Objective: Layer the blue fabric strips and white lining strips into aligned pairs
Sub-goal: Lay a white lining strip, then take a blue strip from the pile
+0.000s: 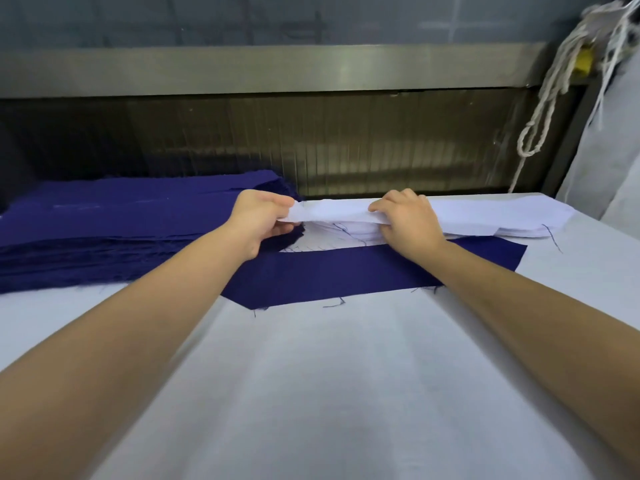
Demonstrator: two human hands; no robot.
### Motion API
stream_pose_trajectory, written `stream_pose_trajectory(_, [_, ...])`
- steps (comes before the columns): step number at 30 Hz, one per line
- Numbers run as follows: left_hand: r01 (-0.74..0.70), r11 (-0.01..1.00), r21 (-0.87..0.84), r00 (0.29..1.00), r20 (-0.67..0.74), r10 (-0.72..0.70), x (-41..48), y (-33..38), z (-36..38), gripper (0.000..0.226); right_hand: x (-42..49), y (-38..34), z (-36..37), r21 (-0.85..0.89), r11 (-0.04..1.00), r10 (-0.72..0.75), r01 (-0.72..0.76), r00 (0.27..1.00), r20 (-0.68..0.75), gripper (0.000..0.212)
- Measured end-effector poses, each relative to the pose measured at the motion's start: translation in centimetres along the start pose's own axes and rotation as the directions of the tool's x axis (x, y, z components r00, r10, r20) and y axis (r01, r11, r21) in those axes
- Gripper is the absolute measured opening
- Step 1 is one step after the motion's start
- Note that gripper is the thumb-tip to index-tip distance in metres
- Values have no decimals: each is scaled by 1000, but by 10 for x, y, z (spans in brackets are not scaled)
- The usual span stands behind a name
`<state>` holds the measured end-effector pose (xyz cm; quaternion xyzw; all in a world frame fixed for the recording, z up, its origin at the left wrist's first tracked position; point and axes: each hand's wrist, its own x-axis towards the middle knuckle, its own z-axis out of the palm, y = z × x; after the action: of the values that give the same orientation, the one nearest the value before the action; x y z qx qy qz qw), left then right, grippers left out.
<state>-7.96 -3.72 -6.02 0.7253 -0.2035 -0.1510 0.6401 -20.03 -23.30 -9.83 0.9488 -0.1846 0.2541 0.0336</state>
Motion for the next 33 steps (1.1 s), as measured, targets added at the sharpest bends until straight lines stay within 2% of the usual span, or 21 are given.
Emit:
stream_pose_trajectory(4, [-123,985,123,992,-27,127,-8,-7,-24,28,-15,19,-4,9,993,118,-118,993,-28,38])
stream_pose_trajectory(8, [-162,979,127,986,-10,165,-21,-16,-45,31,-28,30,-11,-4,985,172,-172,985,-20,36])
stream_pose_trajectory(14, [-219,952,215,975,80,206,-39,-30,-70,30,-48,31,-28,20,991,131,-130,991,-27,36])
stream_pose_trajectory(18, [-250,907,340,968,76,239,-45,-41,-79,25,-64,35,-36,19,997,78,-78,997,6,35])
stream_pose_trajectory(24, [-291,832,473,955,90,283,-50,-50,-86,19,-75,42,-40,25,993,110,-111,993,28,37])
stream_pose_trajectory(26, [-306,812,496,948,82,307,-53,-50,-88,17,-76,46,-41,18,989,143,-144,988,54,39])
stream_pose_trajectory(30, [-326,783,530,936,64,346,-56,-49,-91,14,-77,54,-45,38,969,245,-246,969,16,37])
stream_pose_trajectory(33, [-311,761,569,940,68,334,-55,-51,-92,21,-79,59,-46,32,936,351,-352,936,18,35])
